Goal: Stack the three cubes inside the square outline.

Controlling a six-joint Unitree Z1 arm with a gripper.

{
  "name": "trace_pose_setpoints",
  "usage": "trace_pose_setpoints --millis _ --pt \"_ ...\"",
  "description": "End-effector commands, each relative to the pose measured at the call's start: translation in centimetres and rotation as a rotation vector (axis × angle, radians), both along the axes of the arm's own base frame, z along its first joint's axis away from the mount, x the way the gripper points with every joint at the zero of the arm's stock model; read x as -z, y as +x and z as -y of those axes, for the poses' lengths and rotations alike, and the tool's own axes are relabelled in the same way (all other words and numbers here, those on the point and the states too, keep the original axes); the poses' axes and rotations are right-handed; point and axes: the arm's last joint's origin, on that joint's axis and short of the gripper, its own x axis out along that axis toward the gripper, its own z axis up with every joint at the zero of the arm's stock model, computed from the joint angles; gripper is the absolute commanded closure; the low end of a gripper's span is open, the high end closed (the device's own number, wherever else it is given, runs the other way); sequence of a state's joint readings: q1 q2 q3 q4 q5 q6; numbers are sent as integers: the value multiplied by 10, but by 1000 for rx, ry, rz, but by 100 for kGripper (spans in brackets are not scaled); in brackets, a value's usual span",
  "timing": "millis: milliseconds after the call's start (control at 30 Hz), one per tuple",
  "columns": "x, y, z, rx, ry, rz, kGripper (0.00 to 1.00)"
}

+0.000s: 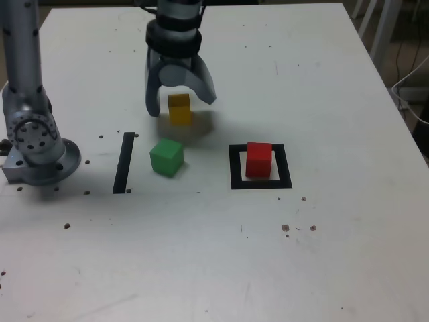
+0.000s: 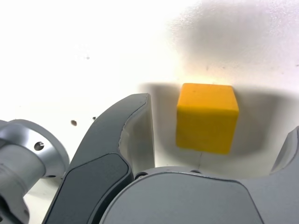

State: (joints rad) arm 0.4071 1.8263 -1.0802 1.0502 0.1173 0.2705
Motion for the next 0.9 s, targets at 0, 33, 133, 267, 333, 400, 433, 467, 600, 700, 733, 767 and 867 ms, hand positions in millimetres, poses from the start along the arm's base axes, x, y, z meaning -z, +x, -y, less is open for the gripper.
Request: trace_pose_setpoints --millis 0,33,133,267,333,400,433,467,600,700,733,767,867 --pt "9 5 -3 -3 -16 -14 5" --pt "11 6 -4 -5 -21 -18 6" --pt "17 10 -7 -12 -34 -29 16" --pt "20 13 -10 -18 -31 -18 43" --pt "20 15 -10 -20 -23 -5 59" --pt "21 16 -11 -20 -14 7 71" --pt "21 16 -11 -20 -11 10 74" --pt "21 16 -11 -20 -9 12 76" --pt "21 16 -11 -20 -10 11 77" --pt "21 15 -11 -20 -11 9 77" --pt "21 15 -11 -20 -12 9 77" --pt "21 15 -11 -20 -12 8 77" --pt "20 14 -10 -20 -12 7 77"
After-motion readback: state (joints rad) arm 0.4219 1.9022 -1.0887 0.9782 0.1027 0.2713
